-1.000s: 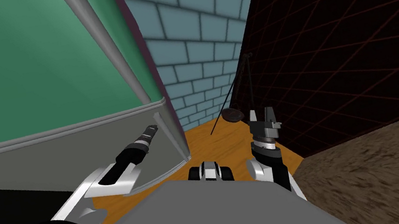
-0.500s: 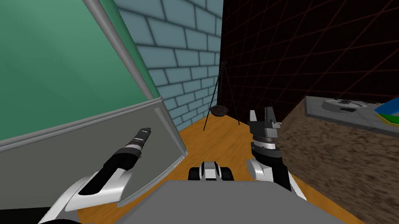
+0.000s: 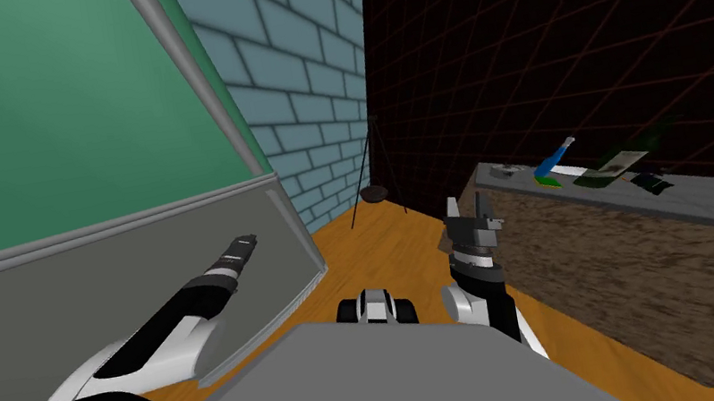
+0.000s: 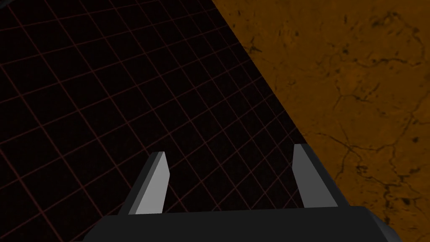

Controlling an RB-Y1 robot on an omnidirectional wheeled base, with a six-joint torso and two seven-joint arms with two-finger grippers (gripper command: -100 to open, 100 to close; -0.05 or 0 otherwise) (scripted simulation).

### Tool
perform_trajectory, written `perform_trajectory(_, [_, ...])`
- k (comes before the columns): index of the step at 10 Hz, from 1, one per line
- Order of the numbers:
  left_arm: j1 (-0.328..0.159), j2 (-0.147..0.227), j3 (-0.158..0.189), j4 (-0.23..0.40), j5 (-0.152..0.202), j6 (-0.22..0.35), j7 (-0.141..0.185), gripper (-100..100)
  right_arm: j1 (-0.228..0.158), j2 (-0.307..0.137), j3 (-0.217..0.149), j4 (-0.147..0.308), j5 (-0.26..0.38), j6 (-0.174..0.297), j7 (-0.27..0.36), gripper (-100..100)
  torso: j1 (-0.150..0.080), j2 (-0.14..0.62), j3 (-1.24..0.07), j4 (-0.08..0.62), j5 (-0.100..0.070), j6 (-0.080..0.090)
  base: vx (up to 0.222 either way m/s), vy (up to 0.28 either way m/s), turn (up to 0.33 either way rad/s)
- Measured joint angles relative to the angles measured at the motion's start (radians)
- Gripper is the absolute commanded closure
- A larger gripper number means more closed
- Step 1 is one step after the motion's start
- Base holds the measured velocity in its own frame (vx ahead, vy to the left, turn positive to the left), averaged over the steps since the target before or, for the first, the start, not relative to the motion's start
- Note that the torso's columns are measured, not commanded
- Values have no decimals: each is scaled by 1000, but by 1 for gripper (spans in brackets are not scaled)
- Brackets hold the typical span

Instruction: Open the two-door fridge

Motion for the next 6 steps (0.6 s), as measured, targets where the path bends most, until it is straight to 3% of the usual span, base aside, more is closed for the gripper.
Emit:
perform_trajectory(1, [11,-7,18,0,22,-6,-13,100,0,0,0,0,0,0,0,0,1,-1,0,0,0,-1,-320,1,-452])
perform_trajectory(6, [63,-71,126,21,139,-49,-103,100,0,0,0,0,0,0,0,0,-1,-2,-1,-1,0,0,-231,-78,-302])
